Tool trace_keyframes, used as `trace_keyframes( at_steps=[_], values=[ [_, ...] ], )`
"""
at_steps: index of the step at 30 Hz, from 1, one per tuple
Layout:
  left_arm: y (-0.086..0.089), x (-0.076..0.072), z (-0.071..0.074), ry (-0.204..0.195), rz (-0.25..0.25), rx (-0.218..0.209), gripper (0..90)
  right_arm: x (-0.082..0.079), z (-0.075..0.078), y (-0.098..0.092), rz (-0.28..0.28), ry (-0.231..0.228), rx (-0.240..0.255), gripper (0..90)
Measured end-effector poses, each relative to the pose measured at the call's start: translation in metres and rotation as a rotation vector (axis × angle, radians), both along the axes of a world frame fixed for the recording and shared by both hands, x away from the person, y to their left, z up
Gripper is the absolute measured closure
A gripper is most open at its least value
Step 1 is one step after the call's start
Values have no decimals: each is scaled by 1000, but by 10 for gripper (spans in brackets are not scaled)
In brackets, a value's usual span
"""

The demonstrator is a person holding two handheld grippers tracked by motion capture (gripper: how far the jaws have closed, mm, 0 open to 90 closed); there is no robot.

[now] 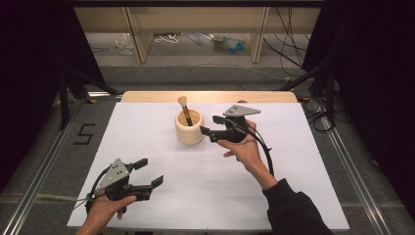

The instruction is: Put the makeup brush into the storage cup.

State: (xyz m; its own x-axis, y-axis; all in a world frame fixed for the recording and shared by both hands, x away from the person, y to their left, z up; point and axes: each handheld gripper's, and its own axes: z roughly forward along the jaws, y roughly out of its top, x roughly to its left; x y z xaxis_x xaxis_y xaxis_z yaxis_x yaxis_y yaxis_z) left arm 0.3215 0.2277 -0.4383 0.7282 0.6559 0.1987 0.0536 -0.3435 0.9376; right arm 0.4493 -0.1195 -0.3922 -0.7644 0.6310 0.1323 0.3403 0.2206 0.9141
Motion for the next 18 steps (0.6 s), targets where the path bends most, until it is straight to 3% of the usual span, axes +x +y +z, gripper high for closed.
trace_keyframes(
  at_steps=[7,8,18],
  values=[
    [0,0,0,1,0,0,178,-6,1,-6,6,7,-18,332],
    [0,0,0,0,0,0,177,-7,0,-7,-5,-7,-12,329],
    [0,0,0,1,0,2,177,-14,1,-16,-14,13,-4,300]
  ],
)
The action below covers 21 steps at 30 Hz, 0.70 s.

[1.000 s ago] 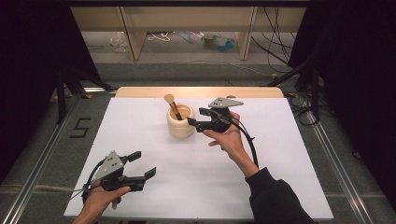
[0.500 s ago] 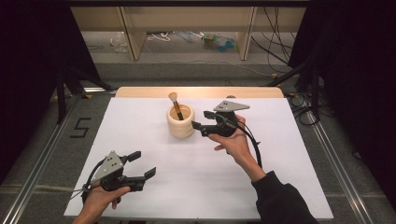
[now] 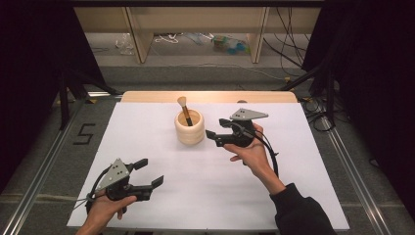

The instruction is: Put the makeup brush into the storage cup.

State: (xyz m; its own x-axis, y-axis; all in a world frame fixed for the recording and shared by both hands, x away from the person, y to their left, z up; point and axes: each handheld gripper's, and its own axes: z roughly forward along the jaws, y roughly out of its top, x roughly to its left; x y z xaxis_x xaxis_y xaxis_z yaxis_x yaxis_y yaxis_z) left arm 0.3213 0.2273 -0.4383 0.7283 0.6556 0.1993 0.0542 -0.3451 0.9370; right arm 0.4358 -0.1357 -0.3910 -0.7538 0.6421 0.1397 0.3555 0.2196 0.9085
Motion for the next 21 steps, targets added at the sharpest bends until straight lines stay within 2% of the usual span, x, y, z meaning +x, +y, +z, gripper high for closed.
trace_keyframes(
  at_steps=[3,6,12,18,19,21],
  values=[
    [0,0,0,0,0,0,177,-2,0,-3,-10,3,-15,272],
    [0,0,0,0,1,0,177,-4,0,-5,-11,-1,-5,270],
    [0,1,0,-7,-10,-5,178,-11,-1,-9,-19,-10,-16,256],
    [0,1,0,-8,-10,-6,177,-18,-5,-11,-2,3,-39,252],
    [0,0,0,1,2,0,177,-19,-5,-12,-10,-12,-38,254],
    [0,0,0,0,0,0,177,-23,-5,-13,-4,1,-41,253]
  ],
)
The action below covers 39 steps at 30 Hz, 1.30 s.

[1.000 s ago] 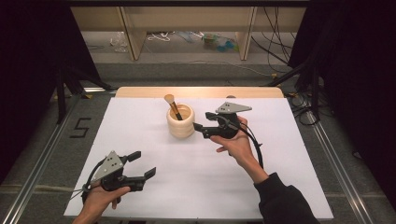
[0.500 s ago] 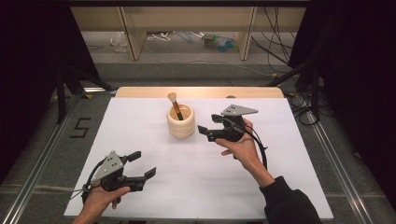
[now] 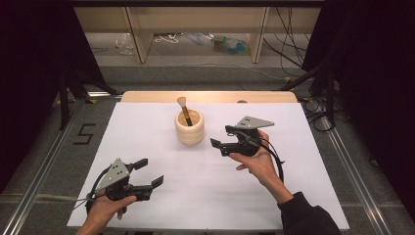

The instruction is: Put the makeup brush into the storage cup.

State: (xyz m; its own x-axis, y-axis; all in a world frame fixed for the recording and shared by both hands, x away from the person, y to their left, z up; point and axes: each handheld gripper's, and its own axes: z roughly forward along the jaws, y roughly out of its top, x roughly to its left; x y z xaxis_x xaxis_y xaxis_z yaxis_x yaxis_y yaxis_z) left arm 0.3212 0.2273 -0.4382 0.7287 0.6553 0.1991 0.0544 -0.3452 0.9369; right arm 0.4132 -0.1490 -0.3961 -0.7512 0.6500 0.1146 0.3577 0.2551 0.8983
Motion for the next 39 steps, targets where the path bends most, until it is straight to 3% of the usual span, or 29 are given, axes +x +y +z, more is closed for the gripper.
trace_keyframes(
  at_steps=[18,19,26,36,39],
  values=[
    [0,0,0,0,1,0,177,-21,-1,-13,4,-2,4,192],
    [0,0,0,0,1,0,177,-23,-2,-14,3,-12,26,192],
    [0,0,0,-1,1,1,178,-31,-3,-26,-5,-33,20,179],
    [0,1,0,-9,-9,-5,178,-44,-13,-41,-14,-14,14,179],
    [0,1,0,-9,-8,-5,177,-47,-16,-43,-10,-21,35,178]
  ],
)
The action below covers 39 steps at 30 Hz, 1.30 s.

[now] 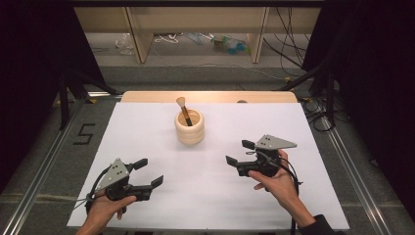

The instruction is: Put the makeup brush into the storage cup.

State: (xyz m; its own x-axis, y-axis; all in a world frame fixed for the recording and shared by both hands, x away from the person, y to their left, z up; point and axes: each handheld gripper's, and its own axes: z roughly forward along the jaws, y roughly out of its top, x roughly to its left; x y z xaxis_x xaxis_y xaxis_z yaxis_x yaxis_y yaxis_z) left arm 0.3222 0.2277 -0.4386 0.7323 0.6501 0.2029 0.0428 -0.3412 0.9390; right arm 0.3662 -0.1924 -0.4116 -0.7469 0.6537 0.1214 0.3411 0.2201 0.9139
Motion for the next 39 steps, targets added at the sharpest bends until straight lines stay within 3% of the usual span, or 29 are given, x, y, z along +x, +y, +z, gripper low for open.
trace_keyframes(
  at_steps=[20,27,29,31,39],
  values=[
    [0,0,0,2,1,3,178,-21,-7,-19,-16,-6,-27,173],
    [0,0,0,1,0,1,178,-29,-12,-28,-21,-7,4,174],
    [0,-1,0,5,4,4,178,-32,-11,-32,-29,9,-11,174],
    [0,-1,0,9,11,7,178,-33,-12,-34,-33,-16,-3,175],
    [0,0,0,0,2,0,178,-45,-15,-43,-43,-22,32,172]
  ],
)
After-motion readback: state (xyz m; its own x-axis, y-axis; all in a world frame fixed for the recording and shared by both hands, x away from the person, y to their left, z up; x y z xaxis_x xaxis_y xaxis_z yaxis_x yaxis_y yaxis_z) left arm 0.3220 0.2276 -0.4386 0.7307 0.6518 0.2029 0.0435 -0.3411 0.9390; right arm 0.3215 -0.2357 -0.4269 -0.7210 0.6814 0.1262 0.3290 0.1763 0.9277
